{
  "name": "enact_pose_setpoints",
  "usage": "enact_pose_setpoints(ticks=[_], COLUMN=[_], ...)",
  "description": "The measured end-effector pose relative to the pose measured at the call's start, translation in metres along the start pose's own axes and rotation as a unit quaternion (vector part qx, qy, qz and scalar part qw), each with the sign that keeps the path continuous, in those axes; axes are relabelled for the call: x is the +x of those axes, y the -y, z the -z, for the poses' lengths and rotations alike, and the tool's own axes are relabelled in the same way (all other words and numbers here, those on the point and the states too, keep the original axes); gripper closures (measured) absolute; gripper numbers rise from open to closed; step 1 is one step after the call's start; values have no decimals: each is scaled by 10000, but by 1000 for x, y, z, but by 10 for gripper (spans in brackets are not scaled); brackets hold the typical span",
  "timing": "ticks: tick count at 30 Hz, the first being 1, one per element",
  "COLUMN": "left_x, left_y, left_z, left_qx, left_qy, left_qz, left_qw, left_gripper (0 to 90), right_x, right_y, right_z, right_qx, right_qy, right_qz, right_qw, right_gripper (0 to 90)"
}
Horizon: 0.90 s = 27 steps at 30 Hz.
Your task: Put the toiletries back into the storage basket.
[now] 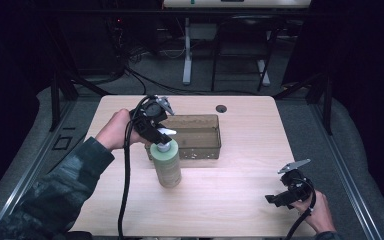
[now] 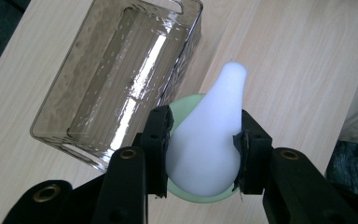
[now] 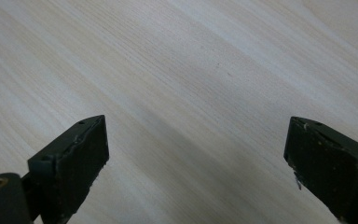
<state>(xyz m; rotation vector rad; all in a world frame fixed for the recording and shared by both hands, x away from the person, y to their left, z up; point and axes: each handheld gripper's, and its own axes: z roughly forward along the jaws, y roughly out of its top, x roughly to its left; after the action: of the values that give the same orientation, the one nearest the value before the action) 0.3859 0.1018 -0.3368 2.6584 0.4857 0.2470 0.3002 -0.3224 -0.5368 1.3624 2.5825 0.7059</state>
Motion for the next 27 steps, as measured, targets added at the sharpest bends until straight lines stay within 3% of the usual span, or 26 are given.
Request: enact_pose_setpoints(ticks=[13,27], left_x=[3,2], left_y=[4,0], left_z=[9,20], left_qx=[-62,13], left_qy=[-89,-105], left_qz=[100,49], left_qw=[9999,9999], left_gripper=[627,627], right_x=[-2,-2], right_y=[1,2], right_z=[0,3], right_qx=[8,-40], right_qy=[28,72], right_qz=[-21,-6], right_qw=[10000,10000], right_gripper=[61,61])
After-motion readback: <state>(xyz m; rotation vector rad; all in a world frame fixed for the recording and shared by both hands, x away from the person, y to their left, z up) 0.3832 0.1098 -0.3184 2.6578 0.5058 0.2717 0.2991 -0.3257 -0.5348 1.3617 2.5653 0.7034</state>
